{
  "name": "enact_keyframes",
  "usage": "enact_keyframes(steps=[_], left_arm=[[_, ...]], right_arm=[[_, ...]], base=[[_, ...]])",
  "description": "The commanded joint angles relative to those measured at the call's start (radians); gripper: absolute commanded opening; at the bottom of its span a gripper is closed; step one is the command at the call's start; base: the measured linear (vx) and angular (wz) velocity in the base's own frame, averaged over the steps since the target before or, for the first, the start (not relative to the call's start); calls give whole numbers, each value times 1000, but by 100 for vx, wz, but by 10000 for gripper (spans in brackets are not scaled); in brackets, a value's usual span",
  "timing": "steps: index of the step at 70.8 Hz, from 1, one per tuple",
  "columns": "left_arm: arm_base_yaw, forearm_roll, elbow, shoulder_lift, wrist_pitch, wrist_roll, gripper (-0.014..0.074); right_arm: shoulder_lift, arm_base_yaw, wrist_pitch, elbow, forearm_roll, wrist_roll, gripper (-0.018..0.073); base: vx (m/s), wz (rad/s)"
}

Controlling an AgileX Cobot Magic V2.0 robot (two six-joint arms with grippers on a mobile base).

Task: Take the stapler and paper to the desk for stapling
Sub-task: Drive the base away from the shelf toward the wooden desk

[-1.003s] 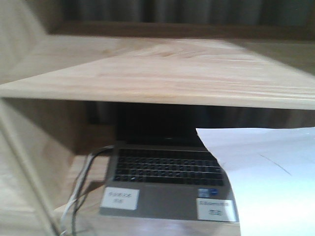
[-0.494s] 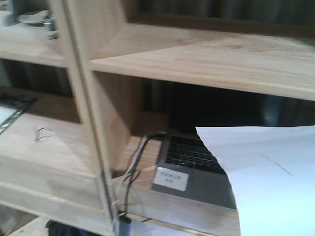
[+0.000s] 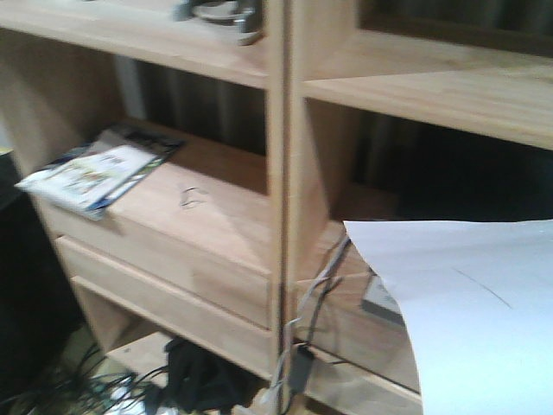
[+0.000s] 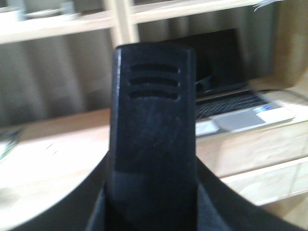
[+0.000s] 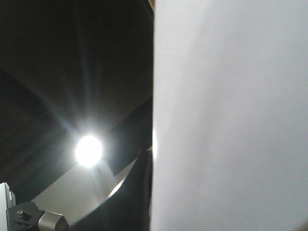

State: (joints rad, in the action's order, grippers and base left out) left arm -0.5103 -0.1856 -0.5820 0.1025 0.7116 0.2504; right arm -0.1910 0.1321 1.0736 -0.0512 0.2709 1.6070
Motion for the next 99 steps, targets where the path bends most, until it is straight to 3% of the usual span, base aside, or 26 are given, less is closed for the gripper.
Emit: enact_keyframes(steps=[1,99], left_arm=[[-1,-17,-25,14,-115,-2,-6],[-1,-17,-25,14,-115,-2,-6]], right_arm=[[-9,-5,41,-24,-5,-6,-5],[-9,-5,43,-24,-5,-6,-5]], base=[[-12,45],[-8,44]])
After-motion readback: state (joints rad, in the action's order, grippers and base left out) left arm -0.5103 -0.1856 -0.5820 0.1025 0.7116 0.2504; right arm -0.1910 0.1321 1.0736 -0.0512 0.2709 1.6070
